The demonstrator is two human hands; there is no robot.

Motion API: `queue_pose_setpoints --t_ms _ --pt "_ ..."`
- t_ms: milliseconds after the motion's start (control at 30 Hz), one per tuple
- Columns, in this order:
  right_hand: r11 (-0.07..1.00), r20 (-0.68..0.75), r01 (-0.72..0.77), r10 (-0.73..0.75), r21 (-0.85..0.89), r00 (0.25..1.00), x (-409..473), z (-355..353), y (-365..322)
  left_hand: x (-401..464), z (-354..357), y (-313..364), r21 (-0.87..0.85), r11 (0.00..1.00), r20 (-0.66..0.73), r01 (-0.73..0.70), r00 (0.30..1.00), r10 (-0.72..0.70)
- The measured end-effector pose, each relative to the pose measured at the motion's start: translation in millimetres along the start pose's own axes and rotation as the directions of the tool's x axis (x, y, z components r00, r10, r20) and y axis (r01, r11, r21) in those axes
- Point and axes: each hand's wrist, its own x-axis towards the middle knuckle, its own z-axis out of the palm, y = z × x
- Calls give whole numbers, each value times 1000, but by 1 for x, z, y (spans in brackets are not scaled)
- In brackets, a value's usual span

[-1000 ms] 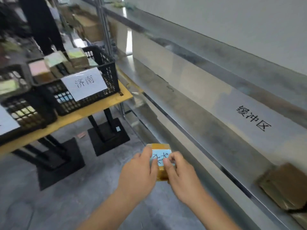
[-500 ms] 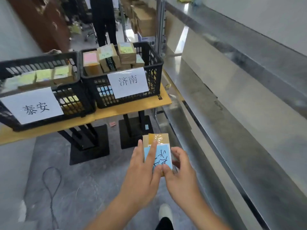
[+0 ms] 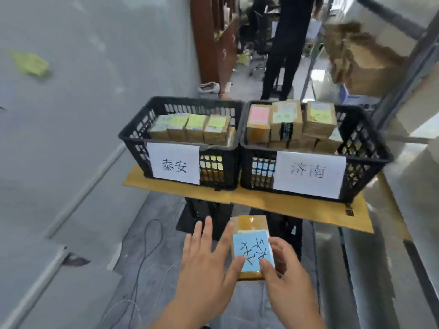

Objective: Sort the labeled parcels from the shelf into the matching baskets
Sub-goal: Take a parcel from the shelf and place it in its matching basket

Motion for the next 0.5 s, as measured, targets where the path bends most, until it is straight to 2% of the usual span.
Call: queue_pose_setpoints --t_ms 167,267,400,500 --pt "999 88 30 -27 -33 996 90 87 -49 68 -22 -97 -2 990 -123 139 983 -138" --pt "998 103 51 -48 -31 994 139 136 -82 111 -52 -153 16 978 -114 209 972 -206" --pt "991 156 127 -120 -34 980 196 180 -130 164 -88 -207 16 974 -144 227 964 -222" --pt "991 177 131 -125 -19 976 235 199 -156 205 -103 -234 -1 973 -137 232 964 -230"
